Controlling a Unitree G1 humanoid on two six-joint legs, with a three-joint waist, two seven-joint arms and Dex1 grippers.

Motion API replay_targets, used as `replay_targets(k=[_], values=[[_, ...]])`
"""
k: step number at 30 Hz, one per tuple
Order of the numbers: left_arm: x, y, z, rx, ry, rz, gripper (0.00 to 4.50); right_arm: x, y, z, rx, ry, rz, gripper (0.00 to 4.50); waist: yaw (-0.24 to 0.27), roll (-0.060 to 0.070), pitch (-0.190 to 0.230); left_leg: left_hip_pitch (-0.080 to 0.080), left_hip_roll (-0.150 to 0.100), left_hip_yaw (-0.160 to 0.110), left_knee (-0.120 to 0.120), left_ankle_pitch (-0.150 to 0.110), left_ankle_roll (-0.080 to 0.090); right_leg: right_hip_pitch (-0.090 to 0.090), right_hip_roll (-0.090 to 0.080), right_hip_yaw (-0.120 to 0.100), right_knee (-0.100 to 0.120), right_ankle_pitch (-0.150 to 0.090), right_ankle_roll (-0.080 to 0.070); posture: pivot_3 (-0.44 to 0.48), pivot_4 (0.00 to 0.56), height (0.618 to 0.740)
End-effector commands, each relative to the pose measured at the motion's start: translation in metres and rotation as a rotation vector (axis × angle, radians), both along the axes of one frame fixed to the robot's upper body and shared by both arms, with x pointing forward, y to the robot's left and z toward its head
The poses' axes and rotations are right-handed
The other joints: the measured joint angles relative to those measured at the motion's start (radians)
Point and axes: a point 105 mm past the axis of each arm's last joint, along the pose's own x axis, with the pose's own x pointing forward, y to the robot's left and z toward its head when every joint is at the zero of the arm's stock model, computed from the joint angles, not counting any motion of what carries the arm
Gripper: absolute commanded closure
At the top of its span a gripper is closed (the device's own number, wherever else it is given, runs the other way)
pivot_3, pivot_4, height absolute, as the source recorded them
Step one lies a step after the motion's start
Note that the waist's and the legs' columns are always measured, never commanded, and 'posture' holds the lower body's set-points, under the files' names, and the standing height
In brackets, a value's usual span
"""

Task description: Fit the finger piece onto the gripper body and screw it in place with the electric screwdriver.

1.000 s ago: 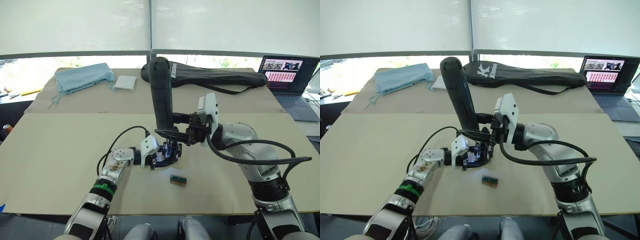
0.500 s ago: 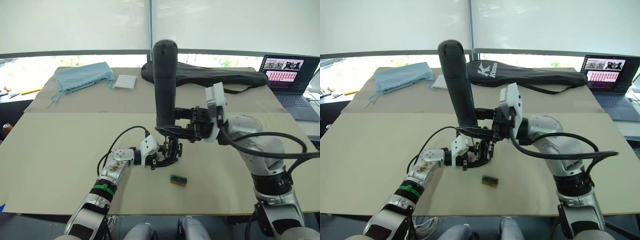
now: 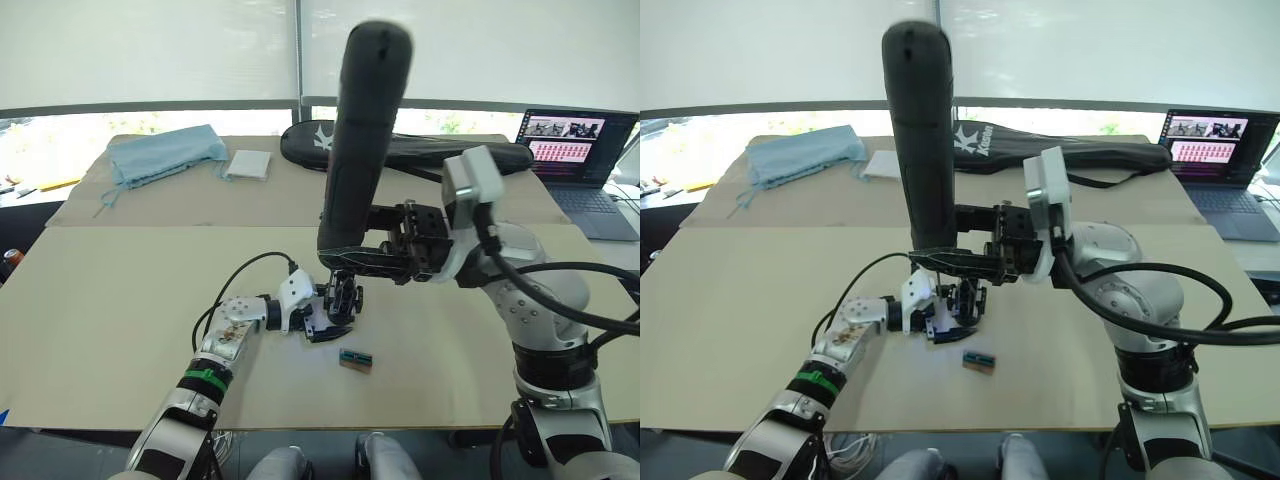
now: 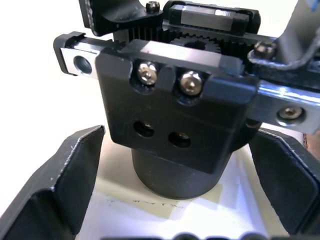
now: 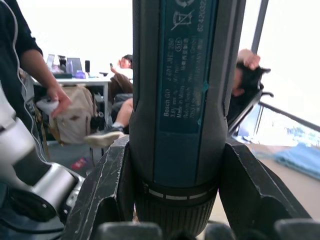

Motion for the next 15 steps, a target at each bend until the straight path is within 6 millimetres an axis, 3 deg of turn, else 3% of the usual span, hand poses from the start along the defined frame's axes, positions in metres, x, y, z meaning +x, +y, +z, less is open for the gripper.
replay_targets(k=[1,9,13,15], values=[[-0.005,0.032,-0.007,0.026,0.022,0.052,0.04,-0.017,-0.014,0.017,0.025,-0.062,-0.003,2.58,-0.005,0.0,0.0,0.0,0.0,0.0,0.0,0.0,0.0,0.0,0.0,0.0,0.0,0.0,0.0,0.0,0.15,0.74],[-0.026,0.111,0.015,0.028,-0.067,0.048,0.04,-0.023,-0.084,-0.003,-0.069,-0.018,-0.297,2.58,0.006,0.0,0.002,-0.001,0.0,0.0,-0.001,-0.001,0.001,0.0,0.0,-0.001,-0.001,0.0,-0.001,0.0,0.15,0.74],[-0.035,0.151,0.015,0.07,-0.037,0.046,0.04,-0.029,-0.113,-0.02,-0.108,0.002,-0.448,2.58,0.015,0.003,0.004,-0.001,0.0,0.0,-0.002,-0.001,0.001,-0.001,0.0,-0.001,-0.002,0.0,-0.001,0.0,0.15,0.74],[-0.038,0.161,0.014,0.094,-0.022,0.034,0.04,-0.032,-0.123,-0.029,-0.126,0.01,-0.498,2.58,0.02,0.003,0.004,-0.001,0.0,0.0,-0.002,-0.001,0.001,0.0,-0.001,-0.002,-0.002,0.0,0.0,0.0,0.15,0.74]])
